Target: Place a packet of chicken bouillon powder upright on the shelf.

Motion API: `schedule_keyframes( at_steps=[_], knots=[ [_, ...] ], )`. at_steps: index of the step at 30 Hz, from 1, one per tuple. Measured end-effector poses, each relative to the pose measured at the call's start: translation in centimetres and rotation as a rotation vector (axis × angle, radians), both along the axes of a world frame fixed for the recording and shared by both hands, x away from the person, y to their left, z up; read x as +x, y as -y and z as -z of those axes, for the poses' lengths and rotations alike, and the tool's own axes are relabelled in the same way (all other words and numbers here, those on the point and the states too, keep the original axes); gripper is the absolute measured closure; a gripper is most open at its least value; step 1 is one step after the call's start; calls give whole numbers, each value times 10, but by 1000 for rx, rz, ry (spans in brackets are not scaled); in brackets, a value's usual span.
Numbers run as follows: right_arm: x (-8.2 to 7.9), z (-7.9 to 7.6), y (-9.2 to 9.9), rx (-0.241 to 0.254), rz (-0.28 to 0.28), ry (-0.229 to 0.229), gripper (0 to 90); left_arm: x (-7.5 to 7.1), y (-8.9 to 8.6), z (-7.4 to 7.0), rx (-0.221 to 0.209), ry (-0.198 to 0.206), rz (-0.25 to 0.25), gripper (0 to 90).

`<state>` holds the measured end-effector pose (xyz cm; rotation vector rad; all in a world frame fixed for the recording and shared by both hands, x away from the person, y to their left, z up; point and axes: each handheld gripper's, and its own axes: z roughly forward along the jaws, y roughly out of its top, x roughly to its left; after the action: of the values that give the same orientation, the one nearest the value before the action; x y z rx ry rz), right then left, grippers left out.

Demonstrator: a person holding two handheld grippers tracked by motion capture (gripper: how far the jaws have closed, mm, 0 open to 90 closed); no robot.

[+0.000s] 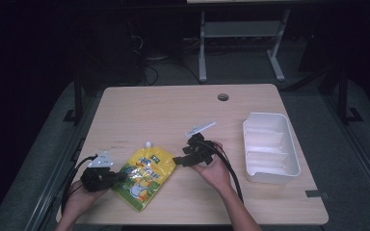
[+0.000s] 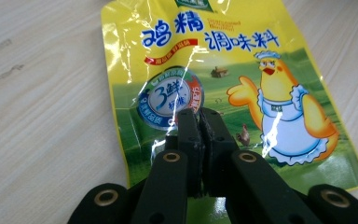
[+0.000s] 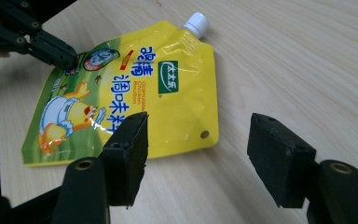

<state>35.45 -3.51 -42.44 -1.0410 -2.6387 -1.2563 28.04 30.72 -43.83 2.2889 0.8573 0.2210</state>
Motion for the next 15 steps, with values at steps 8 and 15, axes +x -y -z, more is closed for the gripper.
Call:
schedule_keyframes(
  at_steps=[8, 15],
  knots=[
    [18, 17, -20, -28, -9, -89, 458, 0, -2, 2, -16, 2, -1, 875],
    [18, 24, -26, -23, -12, -141, 510, -1, -3, 3, -21, 6, -3, 875]
  ],
)
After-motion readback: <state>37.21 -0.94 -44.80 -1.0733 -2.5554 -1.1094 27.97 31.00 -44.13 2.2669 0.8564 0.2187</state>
